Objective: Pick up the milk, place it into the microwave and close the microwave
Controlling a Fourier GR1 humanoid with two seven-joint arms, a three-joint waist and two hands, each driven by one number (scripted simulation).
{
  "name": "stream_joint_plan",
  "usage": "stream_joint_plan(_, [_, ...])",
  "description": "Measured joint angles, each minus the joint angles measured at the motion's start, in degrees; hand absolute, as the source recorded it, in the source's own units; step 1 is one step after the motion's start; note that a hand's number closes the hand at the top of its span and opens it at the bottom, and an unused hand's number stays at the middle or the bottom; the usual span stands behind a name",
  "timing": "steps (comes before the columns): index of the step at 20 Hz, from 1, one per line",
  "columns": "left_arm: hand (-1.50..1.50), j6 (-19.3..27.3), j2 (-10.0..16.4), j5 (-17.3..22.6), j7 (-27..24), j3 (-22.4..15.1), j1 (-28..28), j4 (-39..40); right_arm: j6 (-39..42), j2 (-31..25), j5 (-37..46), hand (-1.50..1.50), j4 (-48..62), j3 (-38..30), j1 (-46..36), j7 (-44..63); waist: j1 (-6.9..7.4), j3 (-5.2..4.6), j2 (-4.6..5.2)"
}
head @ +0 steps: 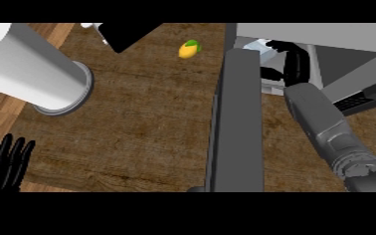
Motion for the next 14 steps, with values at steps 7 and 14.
stream_joint_plan(7, [-1.5, -0.3, 0.45, -0.53, -0.54, 0.25, -0.83, 1.45, -2.15, 1.2, 0.67, -1.5, -1.01, 0.41, -0.47, 0.57, 0.41, -0.01, -0.05])
stream_joint_plan(14, [-1.5, -0.18, 0.41, -1.55, -1.31, 0.01, -2.47, 3.48, -2.63, 2.71, 1.61, -1.5, -0.87, 1.11, -1.44, 1.39, 0.09, -0.07, -0.24])
